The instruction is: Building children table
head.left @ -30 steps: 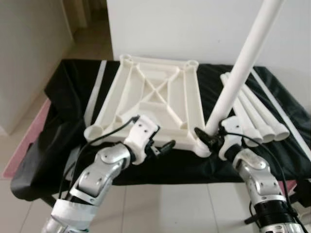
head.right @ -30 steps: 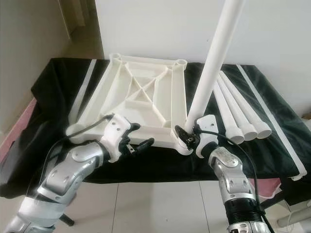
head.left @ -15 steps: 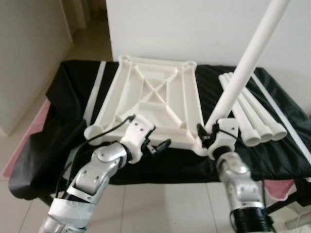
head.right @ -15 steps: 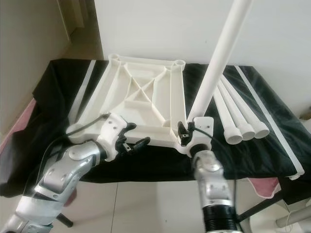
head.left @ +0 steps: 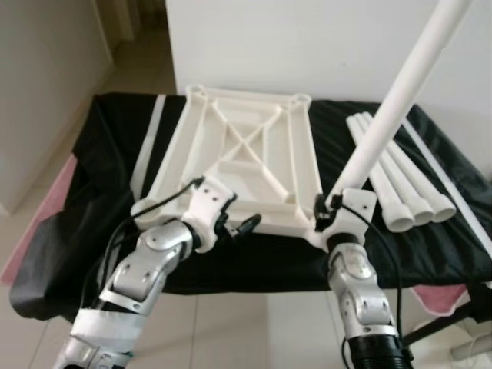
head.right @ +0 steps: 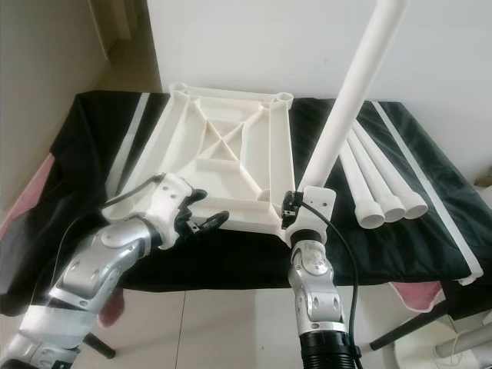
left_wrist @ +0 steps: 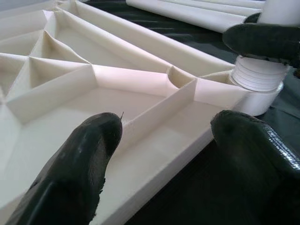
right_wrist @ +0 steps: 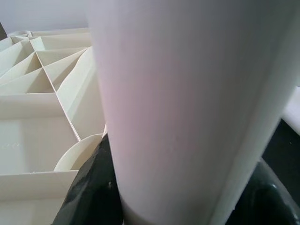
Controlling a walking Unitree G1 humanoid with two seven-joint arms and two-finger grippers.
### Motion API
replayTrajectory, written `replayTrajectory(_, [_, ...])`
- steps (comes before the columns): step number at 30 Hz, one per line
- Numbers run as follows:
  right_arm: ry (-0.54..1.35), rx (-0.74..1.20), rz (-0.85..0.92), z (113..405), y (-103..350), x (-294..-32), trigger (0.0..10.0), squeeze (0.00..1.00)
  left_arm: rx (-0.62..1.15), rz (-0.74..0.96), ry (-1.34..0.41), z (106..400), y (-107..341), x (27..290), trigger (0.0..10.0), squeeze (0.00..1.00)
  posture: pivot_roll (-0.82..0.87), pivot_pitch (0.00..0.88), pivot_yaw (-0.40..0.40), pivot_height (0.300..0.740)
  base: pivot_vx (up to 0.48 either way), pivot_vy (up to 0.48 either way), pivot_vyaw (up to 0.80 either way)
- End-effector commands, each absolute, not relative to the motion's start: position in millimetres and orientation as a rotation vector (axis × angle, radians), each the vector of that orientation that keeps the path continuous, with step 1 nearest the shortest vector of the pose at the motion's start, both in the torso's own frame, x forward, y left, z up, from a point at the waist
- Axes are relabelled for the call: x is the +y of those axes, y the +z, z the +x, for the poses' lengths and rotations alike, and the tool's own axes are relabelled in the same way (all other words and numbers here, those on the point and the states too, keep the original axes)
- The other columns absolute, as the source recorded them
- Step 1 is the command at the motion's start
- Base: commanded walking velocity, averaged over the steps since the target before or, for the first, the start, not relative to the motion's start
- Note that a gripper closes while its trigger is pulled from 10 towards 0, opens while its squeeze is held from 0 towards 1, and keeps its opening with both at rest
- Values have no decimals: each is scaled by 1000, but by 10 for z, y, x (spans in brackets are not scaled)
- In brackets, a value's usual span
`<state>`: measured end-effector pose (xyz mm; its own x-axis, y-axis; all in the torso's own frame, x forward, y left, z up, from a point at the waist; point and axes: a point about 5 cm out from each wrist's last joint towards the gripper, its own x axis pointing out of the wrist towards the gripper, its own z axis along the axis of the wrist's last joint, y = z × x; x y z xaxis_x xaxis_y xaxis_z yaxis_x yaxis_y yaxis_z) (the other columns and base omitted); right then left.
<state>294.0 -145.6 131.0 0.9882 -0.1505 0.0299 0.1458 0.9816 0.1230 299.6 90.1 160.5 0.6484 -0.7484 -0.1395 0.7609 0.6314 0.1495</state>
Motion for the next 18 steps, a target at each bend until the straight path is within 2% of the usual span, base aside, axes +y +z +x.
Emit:
replayTrajectory(1, [-180,15,145,2892,1168,-1532,10000,0,61,211,-890,3014,1614,907,10000,0,-17,21,-10,740,0,0,0])
replayTrajectory(2, [-182,7,139,2877,1167,-1543,10000,631,59,211,-890,3018,1618,907,10000,0,-18,20,-9,740,0,0,0])
replayTrajectory(3, [-182,2,136,2868,1169,-1546,10000,1000,58,211,-890,3021,1620,904,10000,0,-18,20,-9,740,0,0,0])
replayTrajectory(9, [-84,-58,147,2750,1190,-1500,10000,1000,30,232,-897,3028,1657,930,10000,0,-20,22,-12,740,0,0,0])
replayTrajectory(16, [-27,-58,123,2580,1142,-1543,10000,1000,10,284,-807,3262,1774,1167,10000,0,-24,22,-13,740,0,0,0])
replayTrajectory(17, [15,-59,131,2538,1134,-1517,10000,843,14,297,-784,3332,1792,1215,10000,0,-28,23,-10,740,0,0,0])
replayTrajectory(18, [15,-59,131,2538,1134,-1517,10000,843,14,297,-784,3332,1792,1215,10000,0,-28,23,-10,740,0,0,0])
